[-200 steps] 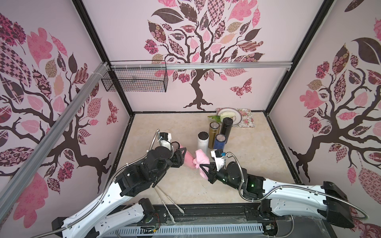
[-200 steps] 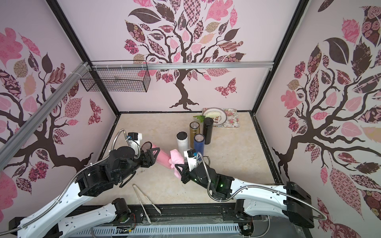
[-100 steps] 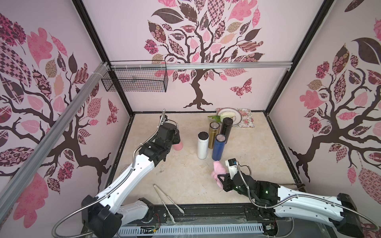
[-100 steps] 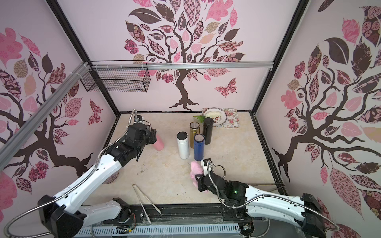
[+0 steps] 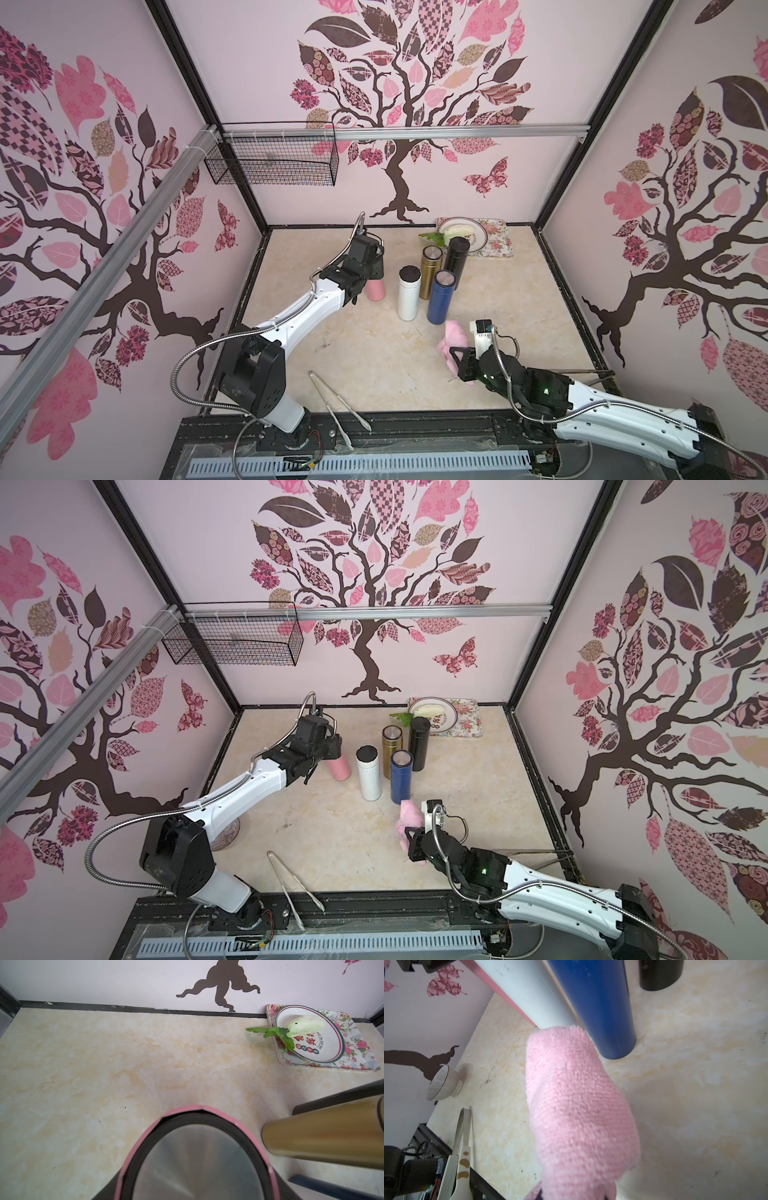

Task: Wipe the surface of the thermos
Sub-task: Place the thermos at the center of the board, then place the cleaning item at the center of the board.

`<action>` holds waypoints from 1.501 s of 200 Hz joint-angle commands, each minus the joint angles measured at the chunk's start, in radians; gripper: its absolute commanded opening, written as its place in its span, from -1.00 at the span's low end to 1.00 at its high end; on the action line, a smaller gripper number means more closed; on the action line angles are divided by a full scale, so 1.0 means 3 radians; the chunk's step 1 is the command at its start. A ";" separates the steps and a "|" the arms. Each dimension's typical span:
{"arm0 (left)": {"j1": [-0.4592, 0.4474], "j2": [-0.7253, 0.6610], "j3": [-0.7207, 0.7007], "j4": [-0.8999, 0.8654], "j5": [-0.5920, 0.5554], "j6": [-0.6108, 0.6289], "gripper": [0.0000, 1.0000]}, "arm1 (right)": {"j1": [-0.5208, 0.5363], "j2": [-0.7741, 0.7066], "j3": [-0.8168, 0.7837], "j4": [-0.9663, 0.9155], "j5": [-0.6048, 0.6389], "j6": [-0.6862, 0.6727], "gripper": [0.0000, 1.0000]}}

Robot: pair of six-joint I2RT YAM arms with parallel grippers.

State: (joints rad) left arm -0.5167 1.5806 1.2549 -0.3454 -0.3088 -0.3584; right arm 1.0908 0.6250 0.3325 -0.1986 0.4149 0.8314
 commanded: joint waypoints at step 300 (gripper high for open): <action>-0.0267 -0.1629 -0.0676 -0.0027 -0.0822 -0.0118 0.95 | -0.1411 0.1395 0.0196 0.0422 -0.0283 -0.0341 0.08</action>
State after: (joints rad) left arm -0.5964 1.1347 1.1324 -0.3386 -0.4778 -0.3698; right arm 0.6750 1.0367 0.3431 -0.0856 0.3046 0.7223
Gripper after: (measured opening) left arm 0.977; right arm 0.441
